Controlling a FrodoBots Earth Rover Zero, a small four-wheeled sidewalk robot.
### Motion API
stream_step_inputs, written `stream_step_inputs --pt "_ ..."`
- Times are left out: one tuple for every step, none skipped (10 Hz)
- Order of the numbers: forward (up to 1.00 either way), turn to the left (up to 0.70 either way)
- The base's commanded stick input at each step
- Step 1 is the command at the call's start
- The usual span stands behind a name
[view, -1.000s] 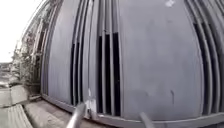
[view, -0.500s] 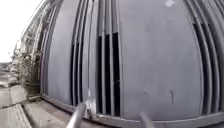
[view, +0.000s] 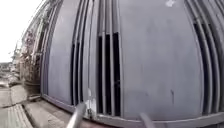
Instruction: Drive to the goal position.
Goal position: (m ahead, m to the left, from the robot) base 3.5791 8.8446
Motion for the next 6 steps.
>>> stream_step_inputs --pt "0.0 0.7" --pt "0.0 0.7" --pt "0.0 0.7" --pt "0.0 0.7" --pt "0.0 0.7" --pt "0.0 0.7"
